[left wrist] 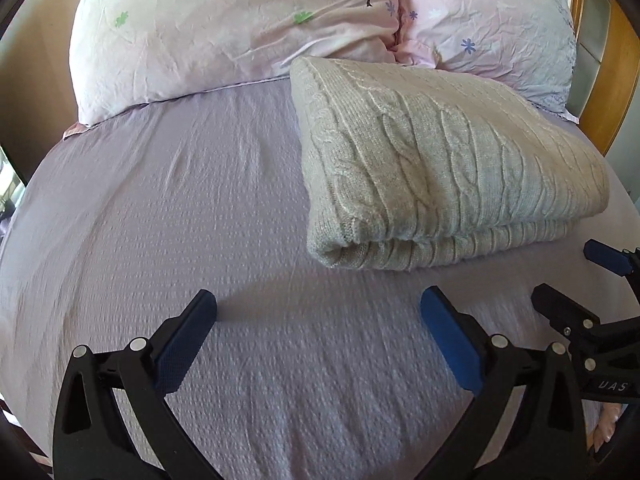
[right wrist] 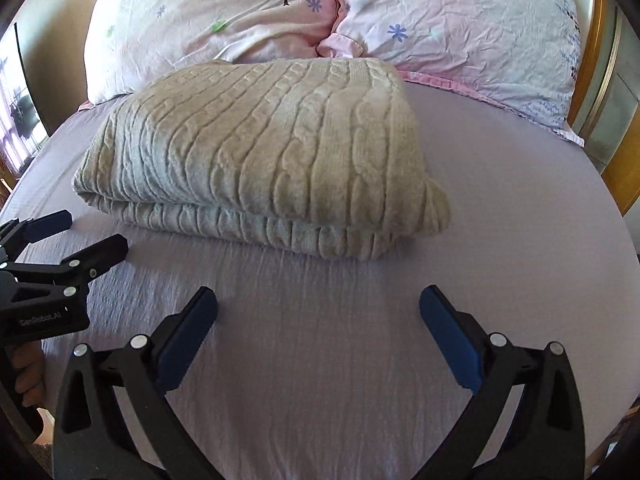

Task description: Fold small clothes

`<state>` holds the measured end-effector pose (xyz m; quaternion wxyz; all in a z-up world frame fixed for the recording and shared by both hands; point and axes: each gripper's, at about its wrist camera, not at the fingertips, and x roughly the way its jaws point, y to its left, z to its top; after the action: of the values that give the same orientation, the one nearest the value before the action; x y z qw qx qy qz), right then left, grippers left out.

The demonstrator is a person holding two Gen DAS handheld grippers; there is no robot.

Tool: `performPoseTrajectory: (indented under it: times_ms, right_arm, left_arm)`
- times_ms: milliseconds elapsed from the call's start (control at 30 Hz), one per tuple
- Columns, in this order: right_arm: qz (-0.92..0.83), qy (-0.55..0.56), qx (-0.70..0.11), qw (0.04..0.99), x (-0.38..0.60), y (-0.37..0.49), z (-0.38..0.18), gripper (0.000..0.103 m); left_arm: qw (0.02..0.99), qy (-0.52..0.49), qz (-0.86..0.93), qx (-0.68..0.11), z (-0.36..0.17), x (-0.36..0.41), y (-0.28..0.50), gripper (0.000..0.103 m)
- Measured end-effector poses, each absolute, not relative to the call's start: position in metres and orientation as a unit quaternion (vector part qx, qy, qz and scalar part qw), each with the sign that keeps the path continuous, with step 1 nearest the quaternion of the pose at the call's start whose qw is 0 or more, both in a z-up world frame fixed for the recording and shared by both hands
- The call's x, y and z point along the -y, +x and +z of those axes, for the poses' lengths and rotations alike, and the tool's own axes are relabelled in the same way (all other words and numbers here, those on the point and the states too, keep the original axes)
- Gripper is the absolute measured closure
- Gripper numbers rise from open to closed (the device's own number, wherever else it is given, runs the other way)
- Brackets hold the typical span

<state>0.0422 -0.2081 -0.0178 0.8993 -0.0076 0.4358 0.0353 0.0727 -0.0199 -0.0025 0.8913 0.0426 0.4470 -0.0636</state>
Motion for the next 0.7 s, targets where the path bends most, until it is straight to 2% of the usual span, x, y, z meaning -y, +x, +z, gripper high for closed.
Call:
performPoseTrajectory:
  times_ms: [700]
  right_arm:
    - [0.029,-0.004,-0.426,0.904,0.2077,0.0401,-0.0185,0.002]
  left_arm:
    - [0.895,0.044,-0.063,-0.439,-0.0022,0.0193,0.0701,0.001]
